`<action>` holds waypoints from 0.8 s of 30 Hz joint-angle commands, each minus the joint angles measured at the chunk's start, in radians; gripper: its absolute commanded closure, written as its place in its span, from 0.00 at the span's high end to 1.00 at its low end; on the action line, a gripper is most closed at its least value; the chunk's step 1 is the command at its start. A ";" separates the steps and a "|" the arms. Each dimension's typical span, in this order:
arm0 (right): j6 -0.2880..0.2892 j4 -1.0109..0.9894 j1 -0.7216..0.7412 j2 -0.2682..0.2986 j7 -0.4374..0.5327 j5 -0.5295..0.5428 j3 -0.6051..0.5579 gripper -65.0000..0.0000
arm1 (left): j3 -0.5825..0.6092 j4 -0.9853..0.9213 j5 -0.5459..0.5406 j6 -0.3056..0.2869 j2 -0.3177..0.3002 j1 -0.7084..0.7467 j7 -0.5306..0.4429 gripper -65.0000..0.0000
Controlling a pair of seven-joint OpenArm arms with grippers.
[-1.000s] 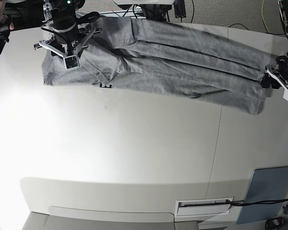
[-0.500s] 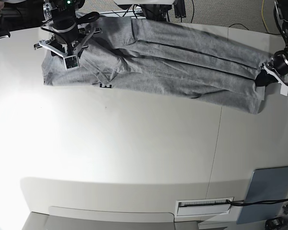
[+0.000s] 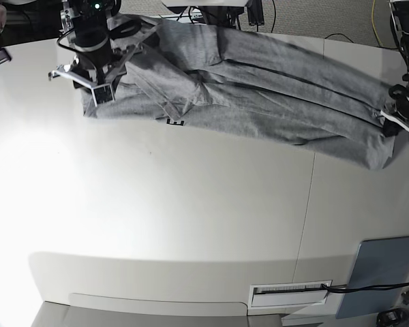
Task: Fold the T-shirt properly
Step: 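Grasp the folded end with the left gripper and fold it toward the right gripper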
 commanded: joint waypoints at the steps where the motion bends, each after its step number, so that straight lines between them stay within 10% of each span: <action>1: -0.005 0.019 -0.001 0.006 0.023 -0.010 0.003 0.29 | -0.010 0.050 0.003 0.020 -0.027 0.008 -0.015 0.00; 10: -0.005 0.019 0.018 0.006 0.032 -0.011 0.003 0.29 | -0.010 0.523 0.006 0.097 0.031 0.283 0.050 0.00; 16: -0.005 0.019 0.058 0.006 0.032 -0.010 0.003 0.29 | -0.006 0.763 -0.212 -0.053 0.135 0.377 0.135 0.00; 24: -0.005 0.019 0.058 0.006 0.029 -0.010 0.003 0.29 | 0.163 0.805 -0.254 -0.069 0.235 0.380 0.164 0.00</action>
